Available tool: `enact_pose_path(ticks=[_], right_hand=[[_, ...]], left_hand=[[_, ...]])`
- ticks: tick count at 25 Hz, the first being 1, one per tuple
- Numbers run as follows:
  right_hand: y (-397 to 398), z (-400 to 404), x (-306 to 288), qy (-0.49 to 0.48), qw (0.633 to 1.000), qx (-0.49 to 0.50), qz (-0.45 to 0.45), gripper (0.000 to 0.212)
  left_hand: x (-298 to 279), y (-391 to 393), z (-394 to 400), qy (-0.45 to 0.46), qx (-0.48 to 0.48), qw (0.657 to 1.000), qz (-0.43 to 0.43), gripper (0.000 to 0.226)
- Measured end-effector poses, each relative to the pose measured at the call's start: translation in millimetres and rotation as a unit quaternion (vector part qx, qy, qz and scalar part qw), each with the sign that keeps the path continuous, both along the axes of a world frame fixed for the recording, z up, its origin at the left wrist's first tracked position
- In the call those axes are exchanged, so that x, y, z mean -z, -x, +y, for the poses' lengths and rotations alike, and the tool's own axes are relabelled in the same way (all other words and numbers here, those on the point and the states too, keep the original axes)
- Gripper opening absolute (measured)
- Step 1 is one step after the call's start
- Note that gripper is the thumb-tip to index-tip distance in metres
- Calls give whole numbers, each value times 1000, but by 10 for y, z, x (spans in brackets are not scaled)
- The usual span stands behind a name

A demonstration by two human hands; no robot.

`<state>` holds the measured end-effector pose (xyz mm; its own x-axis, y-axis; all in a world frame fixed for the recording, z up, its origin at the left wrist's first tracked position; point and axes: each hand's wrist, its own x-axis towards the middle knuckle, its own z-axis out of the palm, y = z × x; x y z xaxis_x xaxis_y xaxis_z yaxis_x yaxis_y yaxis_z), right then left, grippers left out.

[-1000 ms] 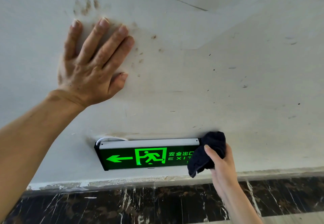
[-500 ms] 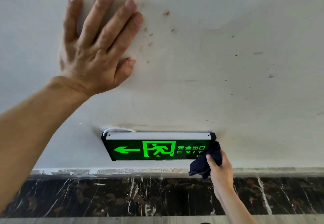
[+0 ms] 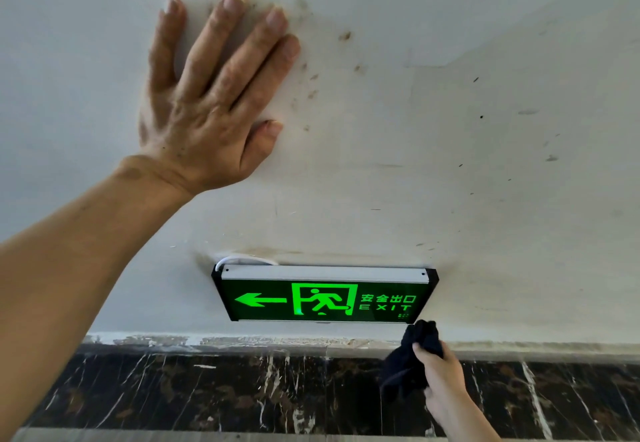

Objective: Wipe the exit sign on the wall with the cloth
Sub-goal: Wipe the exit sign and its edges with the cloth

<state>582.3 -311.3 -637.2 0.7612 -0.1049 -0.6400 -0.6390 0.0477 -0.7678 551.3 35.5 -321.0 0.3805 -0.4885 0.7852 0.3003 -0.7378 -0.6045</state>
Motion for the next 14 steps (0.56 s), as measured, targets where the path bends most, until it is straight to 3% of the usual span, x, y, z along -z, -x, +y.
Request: enact_pose_path(ticks=[2, 6, 14], right_hand=[[67, 75, -20, -107, 991, 63, 53, 30], [137, 368, -98, -243, 963, 83, 77, 30], [434, 1022, -110, -288, 950, 38, 114, 26]], left_hand=[[-8, -8, -6, -2, 2, 1000, 1, 69], [-19, -11, 11, -4, 0, 1000, 1, 68], [-30, -12, -7, 5, 5, 1000, 13, 64]])
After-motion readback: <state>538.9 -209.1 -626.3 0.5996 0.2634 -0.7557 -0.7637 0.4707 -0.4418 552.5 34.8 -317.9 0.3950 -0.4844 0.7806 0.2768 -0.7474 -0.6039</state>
